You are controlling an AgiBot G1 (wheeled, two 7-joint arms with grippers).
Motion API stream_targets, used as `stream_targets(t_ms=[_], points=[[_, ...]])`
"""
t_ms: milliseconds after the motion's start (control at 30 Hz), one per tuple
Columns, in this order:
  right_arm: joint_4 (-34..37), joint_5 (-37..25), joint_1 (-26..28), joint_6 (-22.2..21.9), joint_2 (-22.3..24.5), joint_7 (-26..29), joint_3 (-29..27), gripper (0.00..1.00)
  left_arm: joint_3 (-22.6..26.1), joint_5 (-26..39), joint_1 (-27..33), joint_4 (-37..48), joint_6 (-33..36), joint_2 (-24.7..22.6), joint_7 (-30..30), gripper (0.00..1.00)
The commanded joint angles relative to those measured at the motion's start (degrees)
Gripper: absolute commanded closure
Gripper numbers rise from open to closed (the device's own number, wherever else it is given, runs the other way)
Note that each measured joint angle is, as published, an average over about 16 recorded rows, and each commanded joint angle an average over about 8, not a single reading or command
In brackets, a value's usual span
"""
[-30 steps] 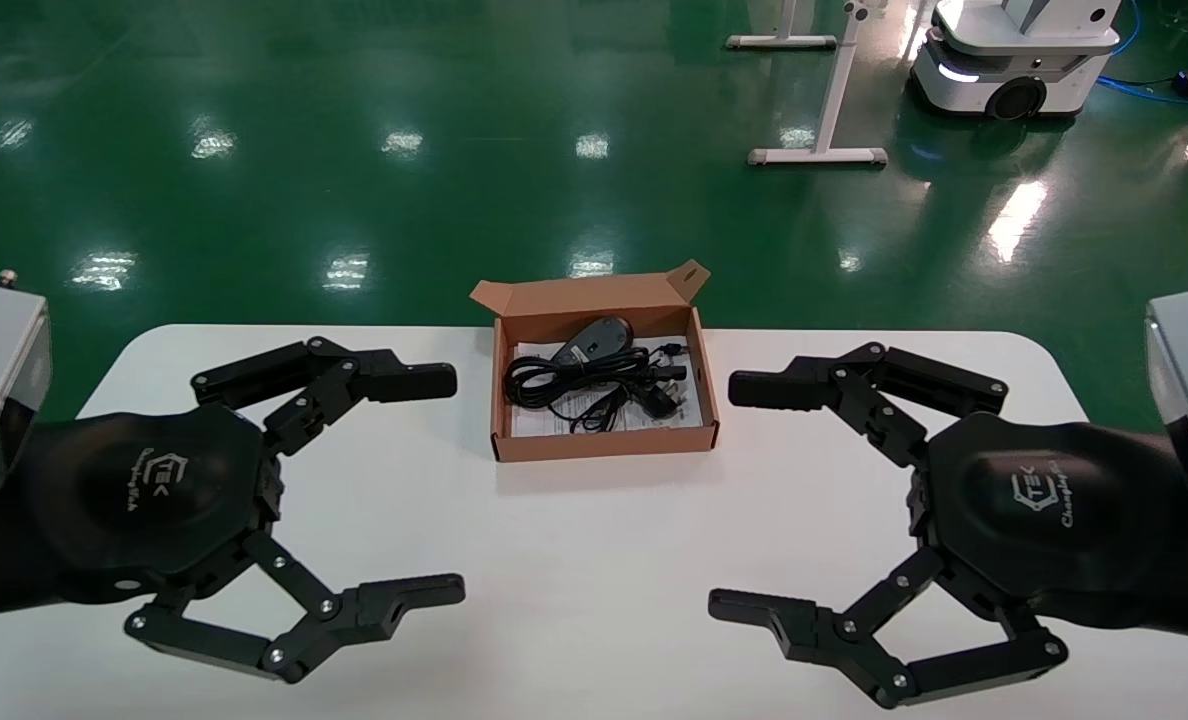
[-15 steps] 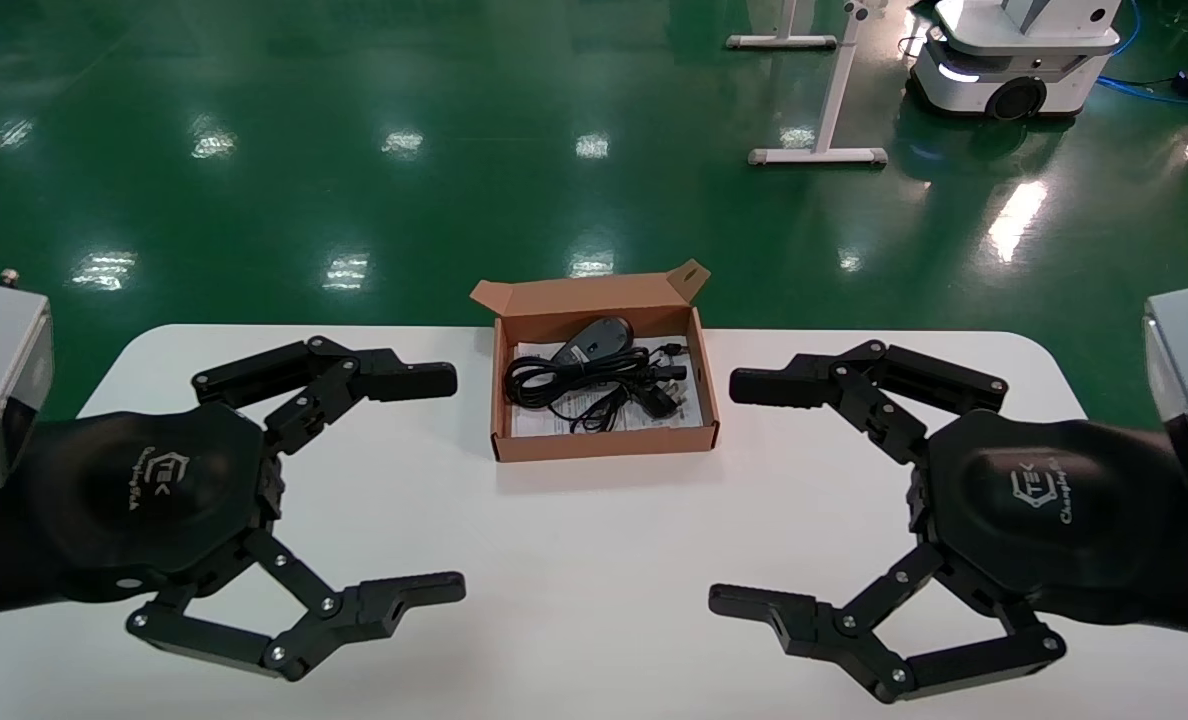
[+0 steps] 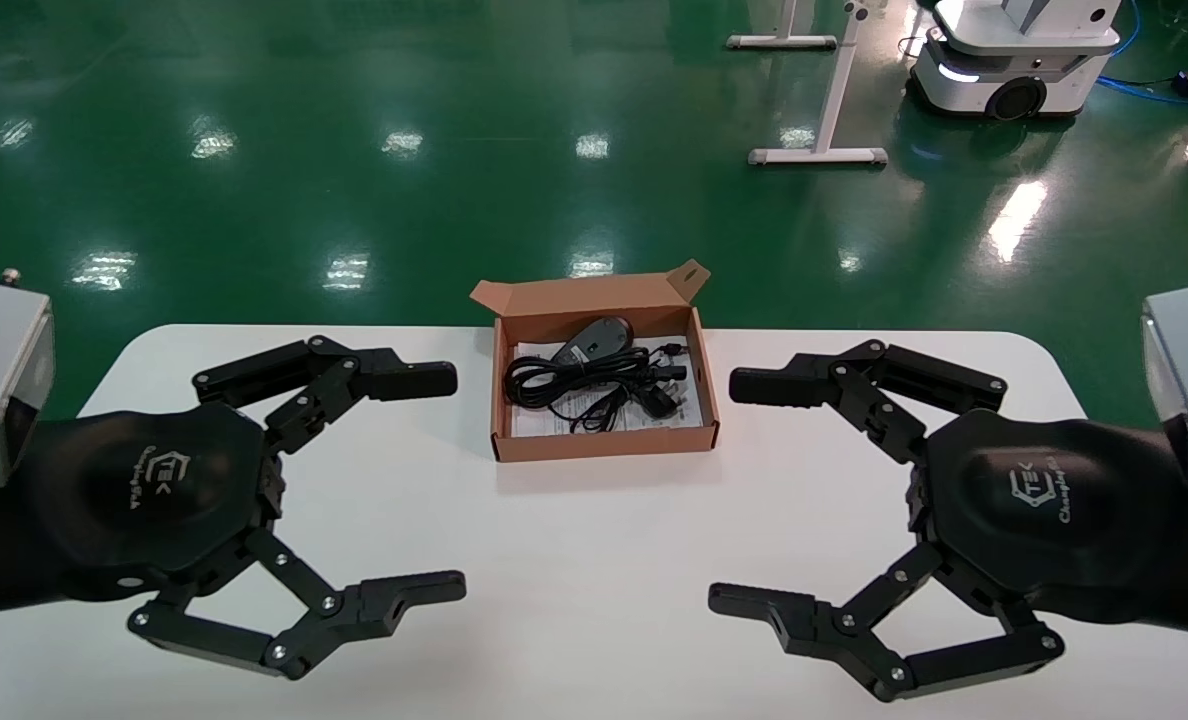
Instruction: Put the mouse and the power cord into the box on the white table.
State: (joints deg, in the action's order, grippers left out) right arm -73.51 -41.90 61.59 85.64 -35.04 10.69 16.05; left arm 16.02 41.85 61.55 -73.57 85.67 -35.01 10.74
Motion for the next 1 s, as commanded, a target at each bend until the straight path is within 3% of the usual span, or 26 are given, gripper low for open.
stream_targets(t_ms=[33,1000], points=[[0.0,0.0,0.0,0.0,0.0,0.0,0.0,0.0,0.0,0.0,0.0,0.0,0.0,0.0,0.0,0.0],[0.1,0.0,0.0,0.0,0.0,0.0,0.0,0.0,0.0,0.0,0.0,0.0,0.0,0.0,0.0,0.0]])
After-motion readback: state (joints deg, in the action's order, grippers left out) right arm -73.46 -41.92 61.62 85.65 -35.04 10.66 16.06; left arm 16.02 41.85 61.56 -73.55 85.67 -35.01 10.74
